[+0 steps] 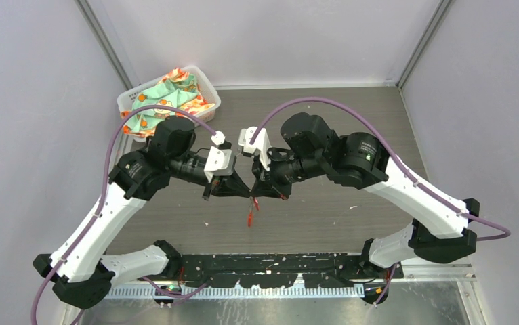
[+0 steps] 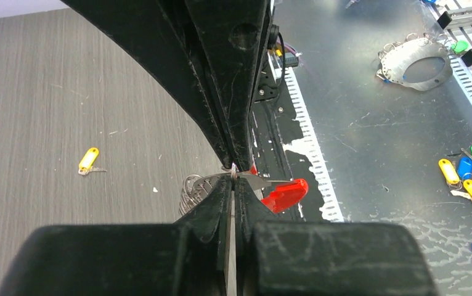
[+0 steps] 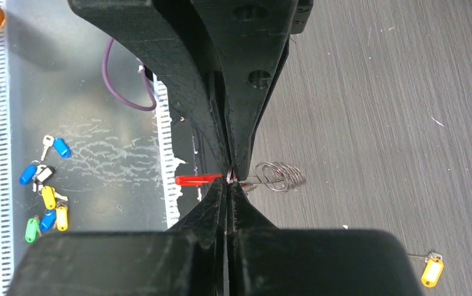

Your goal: Put the keys on the keyring

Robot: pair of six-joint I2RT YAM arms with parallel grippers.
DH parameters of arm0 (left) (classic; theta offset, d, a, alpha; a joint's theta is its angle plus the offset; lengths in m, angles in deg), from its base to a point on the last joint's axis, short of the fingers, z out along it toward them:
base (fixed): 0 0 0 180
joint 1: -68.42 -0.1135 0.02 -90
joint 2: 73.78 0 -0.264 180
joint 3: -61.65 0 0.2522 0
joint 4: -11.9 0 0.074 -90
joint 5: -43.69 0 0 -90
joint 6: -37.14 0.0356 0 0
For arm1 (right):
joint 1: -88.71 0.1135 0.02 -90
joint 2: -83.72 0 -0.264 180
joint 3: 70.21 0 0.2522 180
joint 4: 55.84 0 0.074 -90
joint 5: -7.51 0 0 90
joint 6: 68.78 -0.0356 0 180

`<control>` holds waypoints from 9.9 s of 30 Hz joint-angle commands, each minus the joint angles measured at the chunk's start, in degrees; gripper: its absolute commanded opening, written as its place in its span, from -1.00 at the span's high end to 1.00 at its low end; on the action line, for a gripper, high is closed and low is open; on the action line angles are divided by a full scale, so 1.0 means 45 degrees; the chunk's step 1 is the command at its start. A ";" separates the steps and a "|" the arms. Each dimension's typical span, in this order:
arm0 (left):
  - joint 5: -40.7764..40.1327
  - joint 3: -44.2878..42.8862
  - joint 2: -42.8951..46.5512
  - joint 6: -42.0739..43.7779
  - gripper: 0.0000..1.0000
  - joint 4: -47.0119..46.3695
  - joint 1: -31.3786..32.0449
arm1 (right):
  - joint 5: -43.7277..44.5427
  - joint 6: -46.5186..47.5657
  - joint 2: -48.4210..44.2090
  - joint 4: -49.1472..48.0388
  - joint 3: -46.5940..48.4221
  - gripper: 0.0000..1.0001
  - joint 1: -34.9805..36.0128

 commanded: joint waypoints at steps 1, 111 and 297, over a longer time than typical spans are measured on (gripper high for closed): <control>0.0485 -0.0748 0.0084 0.0470 0.96 0.0423 0.0055 | -0.0027 0.0106 0.0174 0.0400 0.0805 0.99 -0.0032; 0.0569 -0.0335 0.1234 -0.7015 0.99 -0.7594 -0.0635 | 0.1373 -0.1141 -0.6401 -1.5308 -1.3312 -0.43 -0.0292; -0.1815 0.3581 0.2853 0.3474 0.99 -0.0227 0.0022 | -0.1204 -0.1943 -0.5266 -1.1936 -1.0561 0.03 -0.0668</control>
